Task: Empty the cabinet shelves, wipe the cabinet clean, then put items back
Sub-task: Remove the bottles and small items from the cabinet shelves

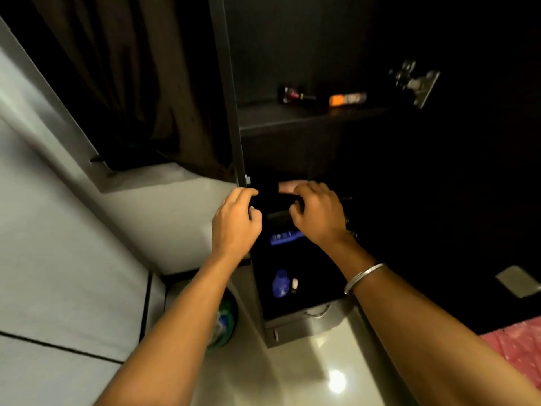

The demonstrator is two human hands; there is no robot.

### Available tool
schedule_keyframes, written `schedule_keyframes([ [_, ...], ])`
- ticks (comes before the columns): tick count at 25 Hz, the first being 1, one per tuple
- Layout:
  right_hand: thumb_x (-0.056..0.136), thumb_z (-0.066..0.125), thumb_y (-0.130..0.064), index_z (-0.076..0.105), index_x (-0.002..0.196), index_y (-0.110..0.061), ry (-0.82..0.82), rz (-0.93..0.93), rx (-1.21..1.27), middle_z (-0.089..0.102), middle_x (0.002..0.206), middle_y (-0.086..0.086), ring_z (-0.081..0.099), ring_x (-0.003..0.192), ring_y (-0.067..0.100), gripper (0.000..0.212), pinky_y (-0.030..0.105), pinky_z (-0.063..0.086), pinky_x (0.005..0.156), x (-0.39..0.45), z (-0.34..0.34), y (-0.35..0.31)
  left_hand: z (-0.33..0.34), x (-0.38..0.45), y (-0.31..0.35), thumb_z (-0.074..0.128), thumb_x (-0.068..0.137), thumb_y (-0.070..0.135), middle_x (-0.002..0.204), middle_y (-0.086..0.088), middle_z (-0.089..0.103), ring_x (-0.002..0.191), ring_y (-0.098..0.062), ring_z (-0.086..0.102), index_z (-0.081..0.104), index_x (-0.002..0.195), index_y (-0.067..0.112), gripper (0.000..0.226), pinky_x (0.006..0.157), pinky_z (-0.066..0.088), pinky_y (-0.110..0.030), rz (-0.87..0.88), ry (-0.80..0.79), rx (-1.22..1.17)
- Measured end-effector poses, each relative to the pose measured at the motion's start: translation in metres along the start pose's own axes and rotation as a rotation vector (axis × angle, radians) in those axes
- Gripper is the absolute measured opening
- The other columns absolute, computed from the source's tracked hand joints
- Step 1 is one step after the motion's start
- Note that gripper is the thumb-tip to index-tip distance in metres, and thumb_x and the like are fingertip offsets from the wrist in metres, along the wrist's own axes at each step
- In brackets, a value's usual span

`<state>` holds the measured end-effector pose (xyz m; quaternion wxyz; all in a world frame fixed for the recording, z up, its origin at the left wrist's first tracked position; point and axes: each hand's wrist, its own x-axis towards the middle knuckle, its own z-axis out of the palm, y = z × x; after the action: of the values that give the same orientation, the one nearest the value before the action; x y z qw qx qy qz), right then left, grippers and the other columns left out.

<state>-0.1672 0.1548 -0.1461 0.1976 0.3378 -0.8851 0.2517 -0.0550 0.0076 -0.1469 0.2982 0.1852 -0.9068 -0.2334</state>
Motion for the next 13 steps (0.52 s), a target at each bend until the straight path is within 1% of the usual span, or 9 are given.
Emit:
schedule_keyframes([
  [4,0.082,0.065,-0.029,0.066,0.104,-0.017,0.087,-0.066,-0.106,0.065,0.101,0.001,0.059,0.097,0.025,0.026,0.039,0.048,0.080,0.052,-0.081,-0.035,-0.067,0.056,0.049,0.058,0.086,0.011,0.120,0.002,0.060,0.111,-0.020,0.058,0.062,0.121,0.017,0.036,0.088,0.051,-0.036,0.150,0.076,0.030],
  [6,0.082,0.061,-0.032,0.064,0.104,-0.018,0.144,-0.100,-0.131,0.064,0.102,0.000,0.058,0.100,0.024,0.026,0.039,0.046,0.082,0.072,-0.112,-0.044,-0.092,0.076,0.071,0.058,0.086,0.012,0.121,0.001,0.060,0.113,-0.020,0.058,0.062,0.122,0.016,0.036,0.090,0.051,-0.035,0.198,0.115,0.038],
  [10,0.084,0.060,-0.034,0.064,0.106,-0.020,0.230,-0.151,-0.204,0.063,0.105,-0.002,0.057,0.100,0.022,0.026,0.037,0.045,0.082,0.110,-0.163,-0.050,-0.125,0.109,0.114,0.058,0.090,0.015,0.126,0.002,0.059,0.118,-0.016,0.056,0.061,0.127,0.017,0.037,0.096,0.051,-0.033,0.309,0.160,0.075],
  [13,0.084,0.062,-0.032,0.064,0.106,-0.019,0.341,-0.174,-0.231,0.063,0.106,-0.001,0.056,0.099,0.022,0.025,0.034,0.045,0.080,0.147,-0.208,-0.048,-0.146,0.139,0.153,0.058,0.090,0.014,0.126,0.003,0.059,0.118,-0.015,0.056,0.061,0.127,0.016,0.037,0.096,0.050,-0.031,0.378,0.229,0.060],
])
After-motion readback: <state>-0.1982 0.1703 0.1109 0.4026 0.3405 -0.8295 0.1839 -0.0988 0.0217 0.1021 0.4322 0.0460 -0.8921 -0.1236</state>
